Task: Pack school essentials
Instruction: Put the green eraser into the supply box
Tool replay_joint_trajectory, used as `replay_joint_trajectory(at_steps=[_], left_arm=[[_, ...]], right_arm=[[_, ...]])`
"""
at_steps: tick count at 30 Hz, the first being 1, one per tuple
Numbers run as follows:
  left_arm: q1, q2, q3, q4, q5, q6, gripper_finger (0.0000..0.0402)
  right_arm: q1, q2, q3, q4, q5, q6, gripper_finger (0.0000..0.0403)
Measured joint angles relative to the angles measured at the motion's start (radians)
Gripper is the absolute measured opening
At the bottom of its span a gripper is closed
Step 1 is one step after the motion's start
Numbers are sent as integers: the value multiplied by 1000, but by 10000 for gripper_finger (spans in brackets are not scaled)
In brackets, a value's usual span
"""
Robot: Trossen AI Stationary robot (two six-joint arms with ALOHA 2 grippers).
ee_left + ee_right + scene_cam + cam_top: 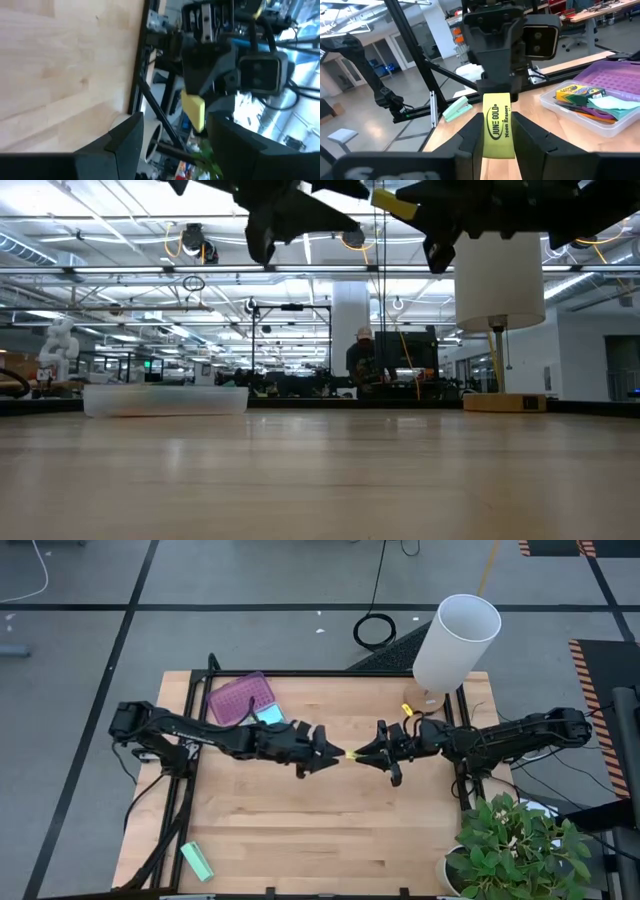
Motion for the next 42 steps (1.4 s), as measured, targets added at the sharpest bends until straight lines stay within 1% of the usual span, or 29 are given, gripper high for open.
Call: replay_joint_trajectory(at_steps=[3, 6, 10, 14, 26, 29, 33, 42], left_arm=[[9, 13, 0, 11, -26, 3, 218], [18, 15, 0, 17, -31, 3, 218], [27, 30, 0, 21, -32, 7, 218], [26, 39, 3, 46, -34, 10, 218], [28, 47, 1, 47, -33, 13, 218], [30, 62, 0, 43, -32, 14, 218], [30, 79, 1, 97, -32, 23, 218], [38, 94, 1, 118, -51, 65, 218]], right_arm=[[0, 0, 0, -17, 0, -2, 82], [0, 0, 0, -22, 0, -6, 82], [0, 0, 0, -30, 2, -17, 82], [0, 0, 0, -36, 28, -20, 82], [-2, 0, 0, -75, 31, -53, 82], [-2, 0, 0, -76, 53, -55, 82], [-4, 0, 0, -76, 56, -66, 82], [-4, 1, 0, -86, 56, -69, 82]])
